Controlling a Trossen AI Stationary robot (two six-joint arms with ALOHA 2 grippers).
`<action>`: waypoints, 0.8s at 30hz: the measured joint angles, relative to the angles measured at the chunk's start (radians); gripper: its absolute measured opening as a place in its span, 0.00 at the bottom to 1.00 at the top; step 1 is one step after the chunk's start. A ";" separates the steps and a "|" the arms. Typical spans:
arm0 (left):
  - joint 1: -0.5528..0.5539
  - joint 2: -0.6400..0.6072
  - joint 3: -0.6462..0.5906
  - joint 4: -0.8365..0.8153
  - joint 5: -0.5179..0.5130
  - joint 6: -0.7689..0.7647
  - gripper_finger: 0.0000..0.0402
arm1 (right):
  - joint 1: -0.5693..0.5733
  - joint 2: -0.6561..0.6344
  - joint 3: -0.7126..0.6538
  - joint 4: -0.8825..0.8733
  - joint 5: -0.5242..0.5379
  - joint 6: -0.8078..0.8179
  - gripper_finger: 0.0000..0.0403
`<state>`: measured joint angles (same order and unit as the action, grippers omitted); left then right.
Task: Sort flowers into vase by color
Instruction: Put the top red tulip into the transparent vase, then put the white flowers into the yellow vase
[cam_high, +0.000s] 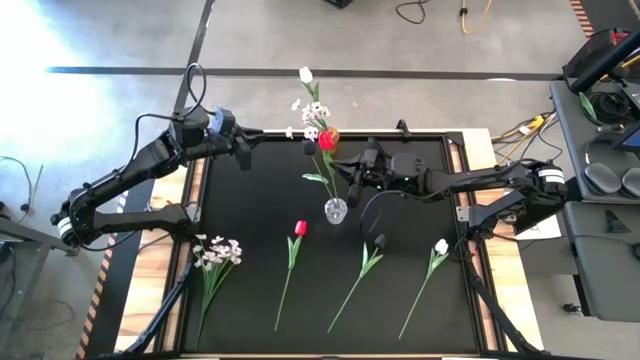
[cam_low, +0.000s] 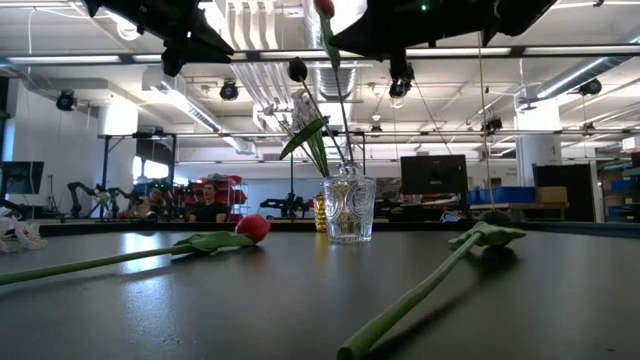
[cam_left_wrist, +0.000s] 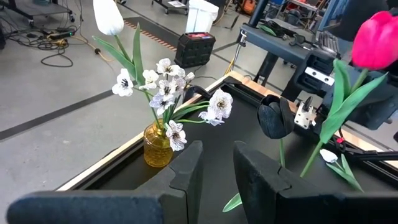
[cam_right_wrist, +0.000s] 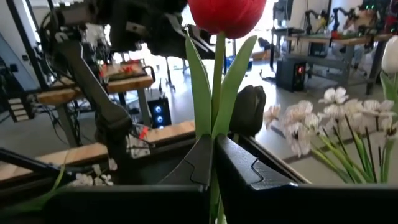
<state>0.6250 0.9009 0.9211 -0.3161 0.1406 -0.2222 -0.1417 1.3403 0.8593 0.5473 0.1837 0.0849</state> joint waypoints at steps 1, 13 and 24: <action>0.000 0.000 0.000 0.000 0.000 0.000 0.19 | 0.000 0.000 0.000 -0.009 0.000 0.000 0.03; 0.000 0.005 0.000 0.000 0.001 0.004 0.19 | 0.000 -0.003 0.000 -0.102 0.001 0.065 0.24; -0.031 -0.014 0.083 -0.215 0.021 0.031 0.16 | -0.008 -0.082 0.055 -0.303 -0.060 0.092 0.31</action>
<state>0.5943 0.8871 1.0041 -0.5311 0.1620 -0.1914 -0.1497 1.2579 0.9140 0.2442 0.1235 0.1771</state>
